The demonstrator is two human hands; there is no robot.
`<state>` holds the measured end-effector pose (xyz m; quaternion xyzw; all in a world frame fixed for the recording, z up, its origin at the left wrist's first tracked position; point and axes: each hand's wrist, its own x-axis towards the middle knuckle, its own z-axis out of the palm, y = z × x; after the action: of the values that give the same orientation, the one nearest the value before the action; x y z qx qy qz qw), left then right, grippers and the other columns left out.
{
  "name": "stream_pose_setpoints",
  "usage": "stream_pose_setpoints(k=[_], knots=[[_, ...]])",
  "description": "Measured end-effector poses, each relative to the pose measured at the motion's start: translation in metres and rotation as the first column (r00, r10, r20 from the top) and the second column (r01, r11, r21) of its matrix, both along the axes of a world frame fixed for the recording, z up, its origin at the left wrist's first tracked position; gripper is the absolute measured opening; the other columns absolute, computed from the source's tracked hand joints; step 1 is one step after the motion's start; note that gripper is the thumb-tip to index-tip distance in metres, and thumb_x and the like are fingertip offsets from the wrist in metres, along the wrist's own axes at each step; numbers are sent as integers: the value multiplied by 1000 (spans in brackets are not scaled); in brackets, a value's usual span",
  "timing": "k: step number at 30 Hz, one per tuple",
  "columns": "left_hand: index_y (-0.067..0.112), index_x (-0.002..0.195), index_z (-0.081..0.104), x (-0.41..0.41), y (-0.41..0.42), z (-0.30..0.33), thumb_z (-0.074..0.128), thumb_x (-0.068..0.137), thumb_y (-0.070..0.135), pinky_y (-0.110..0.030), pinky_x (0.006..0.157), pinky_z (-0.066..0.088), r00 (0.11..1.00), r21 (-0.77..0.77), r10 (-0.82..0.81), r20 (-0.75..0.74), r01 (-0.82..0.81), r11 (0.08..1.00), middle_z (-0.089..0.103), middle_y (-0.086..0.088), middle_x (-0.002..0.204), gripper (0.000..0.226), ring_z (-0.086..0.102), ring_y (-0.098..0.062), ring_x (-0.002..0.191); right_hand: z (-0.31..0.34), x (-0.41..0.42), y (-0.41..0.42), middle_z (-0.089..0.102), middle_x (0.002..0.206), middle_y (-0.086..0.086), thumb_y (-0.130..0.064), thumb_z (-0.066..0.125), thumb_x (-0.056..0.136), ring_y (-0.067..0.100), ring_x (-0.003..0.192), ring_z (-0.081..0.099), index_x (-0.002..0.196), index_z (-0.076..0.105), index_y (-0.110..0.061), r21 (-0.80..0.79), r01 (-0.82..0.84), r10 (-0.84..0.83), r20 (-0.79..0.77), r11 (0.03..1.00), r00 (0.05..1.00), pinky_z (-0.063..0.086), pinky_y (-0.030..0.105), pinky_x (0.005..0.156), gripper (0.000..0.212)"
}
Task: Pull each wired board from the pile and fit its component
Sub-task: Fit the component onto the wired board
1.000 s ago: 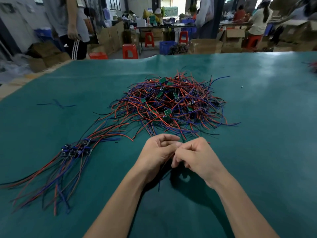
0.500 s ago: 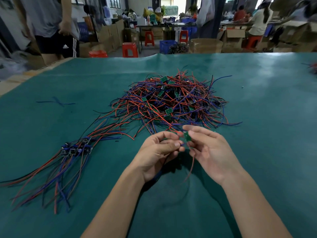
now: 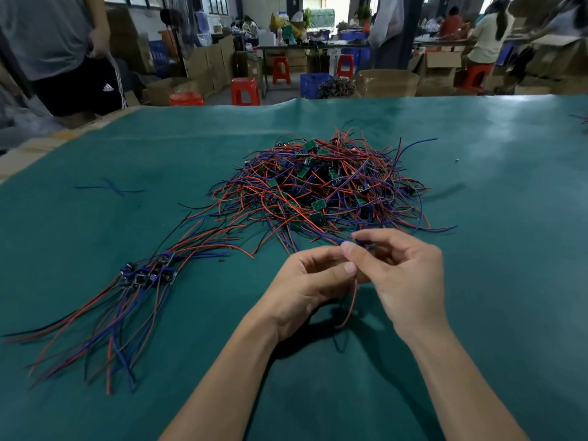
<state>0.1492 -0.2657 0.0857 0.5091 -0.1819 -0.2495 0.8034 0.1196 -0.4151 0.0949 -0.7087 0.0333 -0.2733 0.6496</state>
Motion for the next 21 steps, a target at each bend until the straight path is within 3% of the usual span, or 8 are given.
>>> stream_pose_setpoints(k=[2,5,9,11,14,17,19,21], knots=[[7,100,77,1,1,-2,69,85,8,-35,88,60,998,11,57,12,-57,998,76,-14,98,16,74,-21,87,-1,-1,4,76,87,-5,-39,78,80,16,83,73,88,81,-29,-94,-22,18,-42,995,999,60,50,78,13],[10,85,77,2,1,-3,71,82,12,-32,77,60,994,53,111,23,-112,992,75,-9,82,7,72,-16,74,1,-2,8,67,95,-4,-43,65,91,6,91,67,92,81,-33,-137,-100,91,-72,986,993,56,34,83,20],[2,99,73,3,-1,-3,69,86,4,-31,76,60,995,-6,96,-12,-96,995,74,-11,90,13,71,-19,81,0,-4,15,57,102,-1,-34,68,91,6,96,61,97,79,-33,-225,-218,202,-93,950,975,46,18,87,13],[-3,106,66,4,-1,-2,65,87,3,-29,74,60,990,15,135,-42,-135,991,73,-12,88,20,71,-19,79,0,-3,17,60,103,-1,-31,69,88,11,96,62,97,79,-33,-138,-243,233,-88,960,969,51,25,84,14],[0,105,61,7,0,-1,57,94,-2,-30,71,61,982,27,168,-91,-166,986,71,-10,84,12,72,-16,72,-2,0,12,72,90,-5,-23,75,86,10,83,68,84,81,-28,-66,-101,96,-70,993,993,54,29,76,7],[4,99,64,8,0,-3,54,96,-5,-26,67,60,981,12,150,-125,-150,989,70,-8,82,15,72,-15,72,-8,2,4,73,69,-13,-35,73,88,-1,64,65,79,80,-30,-228,-1,-33,-144,974,989,47,17,65,12],[-1,106,63,6,-1,-3,55,94,-4,-19,55,52,985,5,110,-134,-110,994,67,-8,81,14,67,-12,67,-12,2,5,71,64,-15,-42,69,90,0,61,63,84,80,-35,-242,-84,36,-198,967,980,49,15,64,14],[-6,107,61,5,-1,-3,56,92,-4,-15,48,43,991,8,42,-127,-41,999,63,-10,79,16,63,-11,64,-12,3,9,64,61,-10,-36,70,94,8,57,57,86,80,-26,-89,-203,177,-236,975,955,51,25,65,17]])
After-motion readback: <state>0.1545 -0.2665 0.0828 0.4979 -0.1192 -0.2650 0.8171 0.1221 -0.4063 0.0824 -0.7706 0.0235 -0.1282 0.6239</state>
